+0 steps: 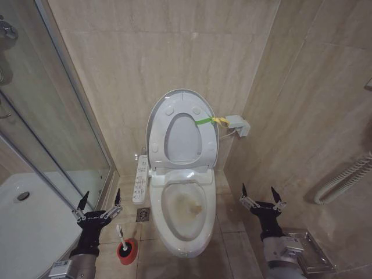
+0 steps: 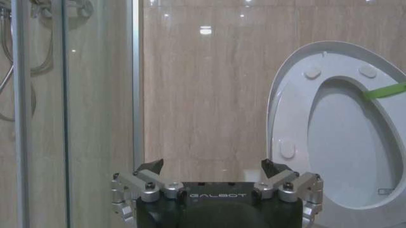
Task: Open the toilet lid, clean the toilet bowl with a toilet brush, close the toilet lid, and flush.
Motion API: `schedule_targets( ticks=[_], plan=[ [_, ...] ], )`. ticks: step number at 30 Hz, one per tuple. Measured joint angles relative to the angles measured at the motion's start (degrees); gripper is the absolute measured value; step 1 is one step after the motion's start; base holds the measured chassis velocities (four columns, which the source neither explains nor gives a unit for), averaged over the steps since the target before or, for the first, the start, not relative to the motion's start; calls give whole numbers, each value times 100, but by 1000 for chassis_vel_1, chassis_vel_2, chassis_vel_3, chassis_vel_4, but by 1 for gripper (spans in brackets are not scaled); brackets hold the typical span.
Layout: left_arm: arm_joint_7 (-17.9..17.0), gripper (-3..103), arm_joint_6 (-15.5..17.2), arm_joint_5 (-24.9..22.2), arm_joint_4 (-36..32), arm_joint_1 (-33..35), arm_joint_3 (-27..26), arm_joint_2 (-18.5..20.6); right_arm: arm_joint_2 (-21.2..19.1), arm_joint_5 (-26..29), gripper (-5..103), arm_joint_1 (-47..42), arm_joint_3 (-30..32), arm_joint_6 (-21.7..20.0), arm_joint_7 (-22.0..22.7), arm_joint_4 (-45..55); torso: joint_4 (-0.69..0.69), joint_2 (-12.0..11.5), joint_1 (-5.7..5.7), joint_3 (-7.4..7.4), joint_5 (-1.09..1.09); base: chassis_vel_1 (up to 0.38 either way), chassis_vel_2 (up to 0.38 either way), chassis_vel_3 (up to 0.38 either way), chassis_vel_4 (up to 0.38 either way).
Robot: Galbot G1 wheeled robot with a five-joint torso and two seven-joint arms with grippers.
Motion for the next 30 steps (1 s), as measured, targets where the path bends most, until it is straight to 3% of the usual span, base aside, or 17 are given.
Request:
schedule_targets(
  ticks=[30],
  plan=[
    [0,100,0,0,0,0,0,0,0,-2,100,0,0,0,0,0,0,1,0,0,0,0,0,0,0]
  ],
)
